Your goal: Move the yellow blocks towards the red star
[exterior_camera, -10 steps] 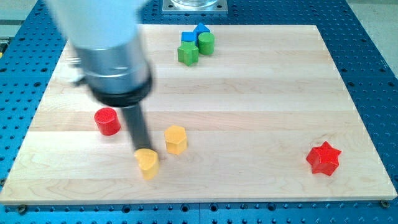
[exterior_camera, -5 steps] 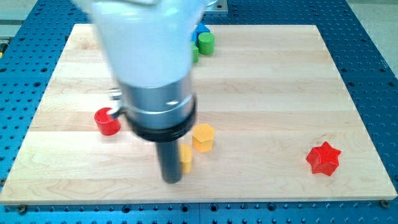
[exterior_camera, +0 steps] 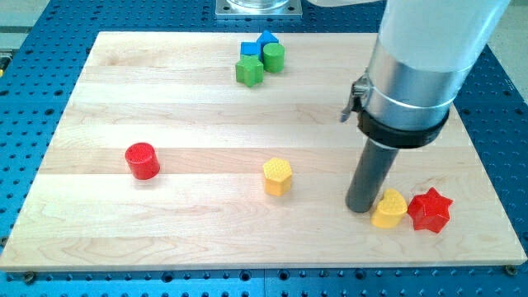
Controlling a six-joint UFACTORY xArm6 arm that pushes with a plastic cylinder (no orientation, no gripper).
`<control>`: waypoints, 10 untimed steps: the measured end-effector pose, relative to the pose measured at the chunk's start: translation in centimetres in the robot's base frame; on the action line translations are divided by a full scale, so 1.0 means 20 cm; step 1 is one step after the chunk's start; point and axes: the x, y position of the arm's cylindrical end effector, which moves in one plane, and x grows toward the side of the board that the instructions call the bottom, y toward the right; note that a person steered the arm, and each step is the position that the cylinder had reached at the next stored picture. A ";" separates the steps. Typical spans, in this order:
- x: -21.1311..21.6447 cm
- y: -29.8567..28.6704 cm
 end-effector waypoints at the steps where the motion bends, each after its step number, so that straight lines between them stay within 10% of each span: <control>1: 0.14 -0.38; 3: -0.25 -0.58; 5: -0.26 0.06; 8: -0.11 -0.13; 10: 0.05 -1.11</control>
